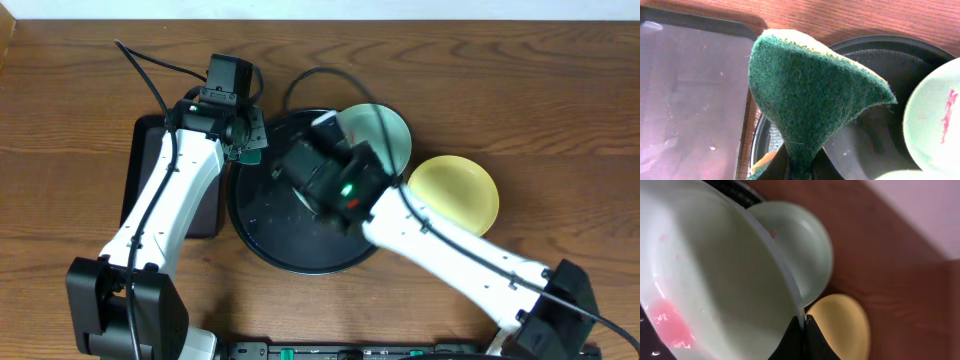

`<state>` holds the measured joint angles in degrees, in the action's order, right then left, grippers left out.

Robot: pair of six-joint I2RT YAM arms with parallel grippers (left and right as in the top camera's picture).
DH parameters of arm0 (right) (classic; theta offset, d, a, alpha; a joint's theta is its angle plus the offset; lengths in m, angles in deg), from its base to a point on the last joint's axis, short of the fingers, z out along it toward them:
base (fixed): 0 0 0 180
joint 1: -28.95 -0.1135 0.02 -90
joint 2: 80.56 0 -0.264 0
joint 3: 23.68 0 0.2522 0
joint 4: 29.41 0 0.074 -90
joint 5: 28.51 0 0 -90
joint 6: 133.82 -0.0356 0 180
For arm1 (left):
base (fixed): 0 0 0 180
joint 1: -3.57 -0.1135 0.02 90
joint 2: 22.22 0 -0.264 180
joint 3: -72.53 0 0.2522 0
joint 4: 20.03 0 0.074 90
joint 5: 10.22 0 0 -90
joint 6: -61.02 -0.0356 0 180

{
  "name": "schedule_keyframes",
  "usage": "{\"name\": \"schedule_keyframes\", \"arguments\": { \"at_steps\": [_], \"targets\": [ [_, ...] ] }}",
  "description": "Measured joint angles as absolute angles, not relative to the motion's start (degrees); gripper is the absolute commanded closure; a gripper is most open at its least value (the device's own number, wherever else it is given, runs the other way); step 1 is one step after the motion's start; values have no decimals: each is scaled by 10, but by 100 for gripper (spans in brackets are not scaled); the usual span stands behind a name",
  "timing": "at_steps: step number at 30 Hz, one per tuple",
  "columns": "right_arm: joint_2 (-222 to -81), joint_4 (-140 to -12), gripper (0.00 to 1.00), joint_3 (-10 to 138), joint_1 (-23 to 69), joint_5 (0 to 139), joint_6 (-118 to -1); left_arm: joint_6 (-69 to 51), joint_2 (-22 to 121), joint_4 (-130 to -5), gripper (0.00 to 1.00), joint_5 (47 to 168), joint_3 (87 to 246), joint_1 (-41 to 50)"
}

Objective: Clean dirty plates on tray and stack at the side
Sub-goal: 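Lift the light-blue plate with the right gripper and carry it right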

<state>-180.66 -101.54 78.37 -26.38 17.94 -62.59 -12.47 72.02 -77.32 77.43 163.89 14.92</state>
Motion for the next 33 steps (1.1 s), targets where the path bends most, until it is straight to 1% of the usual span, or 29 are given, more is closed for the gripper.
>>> {"name": "schedule_keyframes", "arguments": {
  "at_steps": [4, 9, 15, 20, 23, 27, 33],
  "targets": [
    [-1807, -1018, 99, 784, -314, 86, -625, -124, 720, -773, 92, 774, 1639, 149],
    [-1807, -1031, 99, 784, -354, -22, -624, -125, 720, -773, 92, 774, 1639, 149],
    [-1807, -1032, 99, 784, -380, -94, -624, -125, 721, -773, 92, 774, 1639, 149],
    [-1807, -1041, 99, 784, -384, -113, -634, -125, 721, -773, 92, 774, 1639, 149],
    [-1807, -1069, 99, 784, -379, -75, -676, -125, 721, -773, 92, 774, 1639, 149],
    [-1806, -1088, 99, 784, -349, 39, -728, -125, 721, -773, 92, 774, 1639, 149],
    [-1799, -1080, 99, 784, -255, 235, -752, -124, 721, -773, 92, 774, 1639, 149]
  ]
}}
